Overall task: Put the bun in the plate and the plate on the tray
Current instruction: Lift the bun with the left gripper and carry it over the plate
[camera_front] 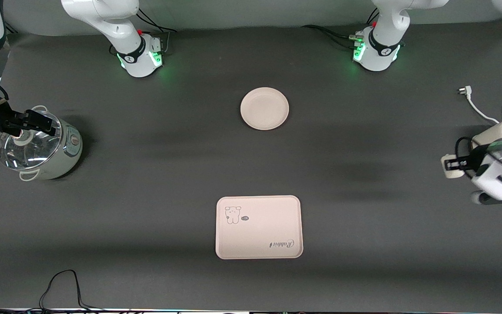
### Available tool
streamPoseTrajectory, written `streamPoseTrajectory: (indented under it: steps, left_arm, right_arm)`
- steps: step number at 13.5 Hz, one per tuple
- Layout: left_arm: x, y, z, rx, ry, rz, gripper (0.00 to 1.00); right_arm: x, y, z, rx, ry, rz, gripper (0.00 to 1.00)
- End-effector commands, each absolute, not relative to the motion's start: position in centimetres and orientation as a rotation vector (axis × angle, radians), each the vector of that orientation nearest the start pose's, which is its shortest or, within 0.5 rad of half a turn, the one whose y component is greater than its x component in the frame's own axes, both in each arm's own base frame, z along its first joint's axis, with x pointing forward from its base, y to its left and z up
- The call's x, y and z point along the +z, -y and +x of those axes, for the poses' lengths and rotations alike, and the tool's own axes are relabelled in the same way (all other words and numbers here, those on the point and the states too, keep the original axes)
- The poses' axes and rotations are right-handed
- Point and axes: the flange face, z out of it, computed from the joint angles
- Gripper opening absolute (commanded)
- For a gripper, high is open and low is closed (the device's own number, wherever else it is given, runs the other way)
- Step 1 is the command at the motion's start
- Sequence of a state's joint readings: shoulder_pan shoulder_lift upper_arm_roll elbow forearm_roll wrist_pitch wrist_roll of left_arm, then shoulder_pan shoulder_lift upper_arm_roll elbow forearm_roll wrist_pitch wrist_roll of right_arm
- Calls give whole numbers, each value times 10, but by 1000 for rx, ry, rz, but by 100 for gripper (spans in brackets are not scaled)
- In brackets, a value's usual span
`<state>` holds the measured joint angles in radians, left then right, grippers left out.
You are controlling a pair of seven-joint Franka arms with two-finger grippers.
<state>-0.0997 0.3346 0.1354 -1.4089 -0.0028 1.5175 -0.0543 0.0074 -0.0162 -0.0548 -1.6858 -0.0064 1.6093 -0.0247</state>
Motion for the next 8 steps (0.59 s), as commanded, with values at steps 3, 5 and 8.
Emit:
streamPoseTrajectory:
  steps: [3,5,8]
  left_arm:
    - [545,24,623,371,59,-3075,27]
    - [547,75,616,375,124,-3057,28]
    - [548,172,598,343,265,-3035,28]
  right_arm:
    - [586,27,544,86,2,-3154,100]
    - [587,27,544,83,2,-3155,100]
    - [586,27,544,86,2,-3154,100]
